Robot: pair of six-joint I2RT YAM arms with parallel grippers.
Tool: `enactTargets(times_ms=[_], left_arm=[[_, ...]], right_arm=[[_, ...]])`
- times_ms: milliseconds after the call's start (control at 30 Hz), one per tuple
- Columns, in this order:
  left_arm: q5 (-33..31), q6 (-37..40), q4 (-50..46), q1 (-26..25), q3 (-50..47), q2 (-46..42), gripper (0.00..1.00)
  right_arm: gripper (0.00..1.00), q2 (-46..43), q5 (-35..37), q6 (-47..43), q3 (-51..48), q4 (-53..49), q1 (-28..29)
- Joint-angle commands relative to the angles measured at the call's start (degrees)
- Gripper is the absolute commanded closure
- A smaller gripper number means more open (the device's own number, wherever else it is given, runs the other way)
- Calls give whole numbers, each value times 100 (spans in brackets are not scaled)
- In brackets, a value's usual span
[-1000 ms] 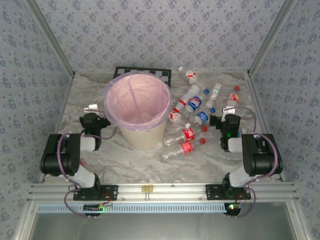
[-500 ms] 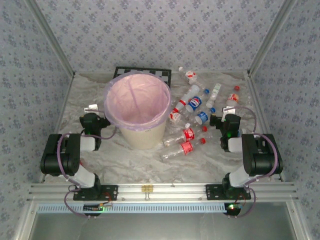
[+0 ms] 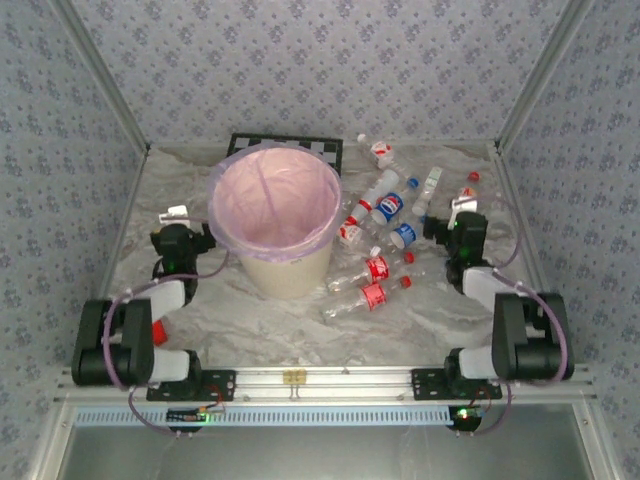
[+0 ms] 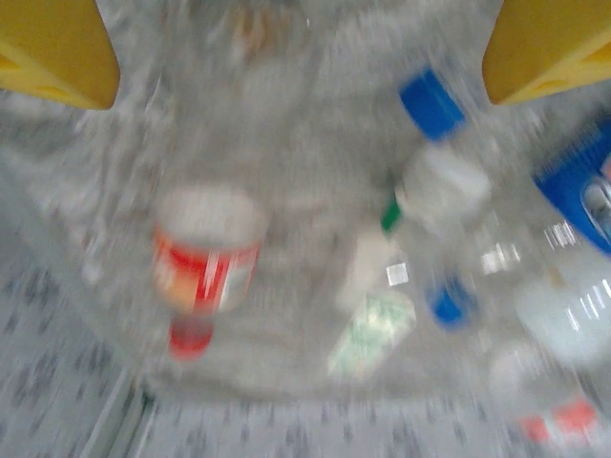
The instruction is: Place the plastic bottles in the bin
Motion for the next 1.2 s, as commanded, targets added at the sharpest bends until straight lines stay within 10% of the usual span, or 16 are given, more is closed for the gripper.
enactTargets(times_ms=[0,167,333,700,1167], left_arm=[[-631,-447,-1540,-1,345,-770,0],[-1077,-1464,-4023,164,803,-1972,0],[-858,-1588,-5453,179,1376,-2976,0],[-351,-1527,-7574,170,3075,-3862,1],[2380,-1419,-7522,158,4677,-3689,10]], right_arm=[[0,-698,281,633,761,-2154,16],[0,-1487,425,2746,1442,-5338,-96],[7,-1976,-612,3332,1149,-6107,-713],[9,-1156,-2340,4014,405,-4535,-1706],[11,-196,-2305,4082,413,-3899,-1781]])
